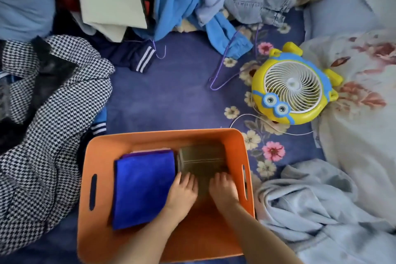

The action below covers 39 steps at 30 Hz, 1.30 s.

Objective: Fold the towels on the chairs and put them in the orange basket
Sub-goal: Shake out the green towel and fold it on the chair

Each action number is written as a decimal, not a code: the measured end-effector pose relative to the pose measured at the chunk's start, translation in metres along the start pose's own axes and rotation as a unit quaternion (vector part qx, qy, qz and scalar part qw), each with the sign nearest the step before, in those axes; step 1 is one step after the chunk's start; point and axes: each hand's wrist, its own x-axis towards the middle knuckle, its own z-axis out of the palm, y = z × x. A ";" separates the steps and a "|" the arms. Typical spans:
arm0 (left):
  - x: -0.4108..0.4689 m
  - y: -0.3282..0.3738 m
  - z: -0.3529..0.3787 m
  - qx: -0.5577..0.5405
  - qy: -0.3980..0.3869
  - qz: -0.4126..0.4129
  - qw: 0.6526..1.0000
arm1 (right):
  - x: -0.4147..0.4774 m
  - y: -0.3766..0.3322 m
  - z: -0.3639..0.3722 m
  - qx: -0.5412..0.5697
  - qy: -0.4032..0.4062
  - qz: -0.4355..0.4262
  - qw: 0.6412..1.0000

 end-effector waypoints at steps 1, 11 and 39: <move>0.007 0.002 0.010 0.021 -0.038 0.011 0.999 | 0.003 -0.004 0.008 0.024 -0.012 0.005 1.000; -0.013 0.020 0.011 0.069 -0.125 -0.006 0.990 | -0.011 -0.003 0.017 -0.067 -0.080 -0.063 0.993; -0.173 -0.003 -0.244 0.051 0.448 -0.145 0.881 | -0.238 0.090 -0.178 -0.075 0.439 0.090 0.891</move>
